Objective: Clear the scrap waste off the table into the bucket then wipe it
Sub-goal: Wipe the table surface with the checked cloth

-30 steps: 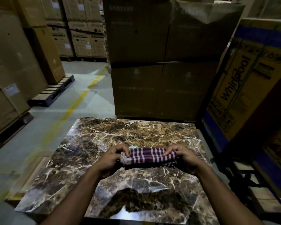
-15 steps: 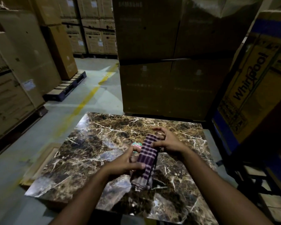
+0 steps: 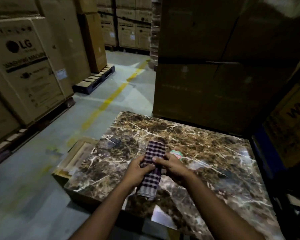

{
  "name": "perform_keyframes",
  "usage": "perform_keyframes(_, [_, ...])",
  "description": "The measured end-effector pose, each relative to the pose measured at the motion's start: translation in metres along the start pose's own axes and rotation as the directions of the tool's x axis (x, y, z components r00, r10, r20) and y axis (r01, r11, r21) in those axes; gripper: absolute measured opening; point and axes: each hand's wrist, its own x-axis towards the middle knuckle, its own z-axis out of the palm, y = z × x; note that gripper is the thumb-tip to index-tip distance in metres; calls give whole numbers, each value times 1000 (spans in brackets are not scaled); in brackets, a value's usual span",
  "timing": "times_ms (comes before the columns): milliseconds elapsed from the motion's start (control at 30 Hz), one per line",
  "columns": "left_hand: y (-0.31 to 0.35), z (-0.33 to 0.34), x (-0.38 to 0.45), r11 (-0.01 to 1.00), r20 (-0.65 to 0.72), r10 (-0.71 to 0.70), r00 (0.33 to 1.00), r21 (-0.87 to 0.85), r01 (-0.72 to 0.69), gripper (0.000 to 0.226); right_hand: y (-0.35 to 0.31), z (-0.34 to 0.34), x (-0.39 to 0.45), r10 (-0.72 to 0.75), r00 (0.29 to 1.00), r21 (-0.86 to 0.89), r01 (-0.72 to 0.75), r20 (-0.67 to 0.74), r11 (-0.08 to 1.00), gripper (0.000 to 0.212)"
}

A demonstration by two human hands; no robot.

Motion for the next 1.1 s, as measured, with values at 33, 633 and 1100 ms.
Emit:
perform_keyframes(33, [-3,-14,-3,1000,-10,12,1000,17,-12,37,3,13,7,-12,999,-15,11,-48,1000,25])
perform_keyframes(633, [-44,-267,7,973,-336,-204,920,-177,151,46,-18,185,214,189,982,-140,-187,-2,972,9])
perform_keyframes(1100, [-91,-403,70,964,-810,-223,543,-99,249,29,13,301,405,173,984,-625,-155,-33,765,35])
